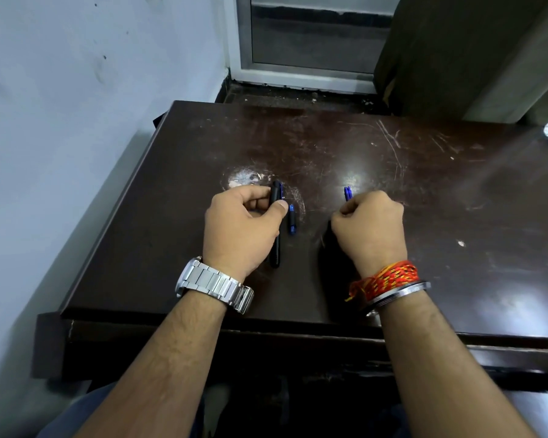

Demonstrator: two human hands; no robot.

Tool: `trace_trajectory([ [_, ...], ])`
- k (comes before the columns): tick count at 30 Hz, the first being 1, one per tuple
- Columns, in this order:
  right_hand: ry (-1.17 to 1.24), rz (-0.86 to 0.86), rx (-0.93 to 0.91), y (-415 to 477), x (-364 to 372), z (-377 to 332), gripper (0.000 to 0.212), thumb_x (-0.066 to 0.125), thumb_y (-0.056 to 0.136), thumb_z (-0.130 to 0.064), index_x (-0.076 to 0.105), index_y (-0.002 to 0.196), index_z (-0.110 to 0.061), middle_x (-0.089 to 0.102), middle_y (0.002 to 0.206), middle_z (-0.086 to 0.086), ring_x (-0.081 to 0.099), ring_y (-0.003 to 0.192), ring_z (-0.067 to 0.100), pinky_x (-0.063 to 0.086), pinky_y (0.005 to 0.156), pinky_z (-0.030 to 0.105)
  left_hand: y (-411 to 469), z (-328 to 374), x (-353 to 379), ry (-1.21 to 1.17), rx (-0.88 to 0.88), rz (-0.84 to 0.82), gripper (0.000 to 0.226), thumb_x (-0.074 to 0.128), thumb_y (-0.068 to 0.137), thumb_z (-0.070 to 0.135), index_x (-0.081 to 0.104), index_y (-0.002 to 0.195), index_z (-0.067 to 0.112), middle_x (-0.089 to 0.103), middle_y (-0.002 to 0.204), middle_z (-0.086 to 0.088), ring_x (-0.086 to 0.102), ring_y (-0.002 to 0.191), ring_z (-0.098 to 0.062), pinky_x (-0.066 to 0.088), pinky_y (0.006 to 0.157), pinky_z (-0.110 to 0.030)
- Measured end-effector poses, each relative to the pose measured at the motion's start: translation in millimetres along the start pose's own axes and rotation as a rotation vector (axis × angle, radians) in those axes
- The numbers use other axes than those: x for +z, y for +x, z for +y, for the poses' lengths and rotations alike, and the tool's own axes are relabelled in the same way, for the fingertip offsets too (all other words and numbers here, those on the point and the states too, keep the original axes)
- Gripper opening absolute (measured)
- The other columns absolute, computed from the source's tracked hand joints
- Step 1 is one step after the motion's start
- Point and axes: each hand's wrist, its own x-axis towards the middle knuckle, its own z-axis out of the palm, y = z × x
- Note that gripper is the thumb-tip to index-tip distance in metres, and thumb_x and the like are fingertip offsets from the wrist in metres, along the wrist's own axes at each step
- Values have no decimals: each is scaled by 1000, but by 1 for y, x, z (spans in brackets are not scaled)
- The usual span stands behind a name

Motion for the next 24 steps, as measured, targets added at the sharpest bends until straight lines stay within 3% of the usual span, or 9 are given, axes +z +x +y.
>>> trace_trajectory([
  [7, -63, -24, 21, 0, 0, 0, 16, 62, 86, -19, 70, 87, -5, 59, 78, 13, 41, 65, 23, 37, 66, 26, 0, -1, 2, 10, 0, 6, 20, 80, 76, 18, 69, 74, 34, 72, 71, 5, 74, 65, -21, 63, 69, -44],
  [9, -44, -34, 9, -1, 0, -2, 14, 62, 85, -16, 71, 84, -6, 64, 81, 15, 48, 63, 24, 38, 66, 24, -1, -1, 3, 14, 1, 2, 15, 80, 74, 21, 70, 76, 33, 74, 72, 4, 74, 65, -20, 63, 70, -43],
  [12, 12, -3, 14, -1, -1, -3, 12, 63, 81, -15, 72, 80, -7, 69, 85, 16, 63, 76, 34, 44, 68, 26, -1, -1, 3, 14, 5, 5, 13, 79, 73, 23, 71, 77, 33, 74, 73, 4, 74, 66, -21, 63, 70, -43],
  [18, -88, 17, 60, -5, -3, -3, 18, 63, 81, -19, 57, 69, -6, 53, 71, 13, 41, 56, 30, 38, 62, 30, -1, -2, 4, 6, 2, 3, 15, 79, 74, 21, 70, 77, 32, 74, 75, 1, 74, 68, -25, 62, 71, -44],
  [24, -19, 18, 21, -4, -3, -3, 12, 63, 80, -16, 67, 81, -5, 61, 80, 13, 49, 65, 30, 41, 63, 30, 0, -2, 4, 23, 7, 6, 16, 80, 76, 19, 70, 77, 32, 74, 75, 2, 74, 67, -22, 63, 71, -42],
])
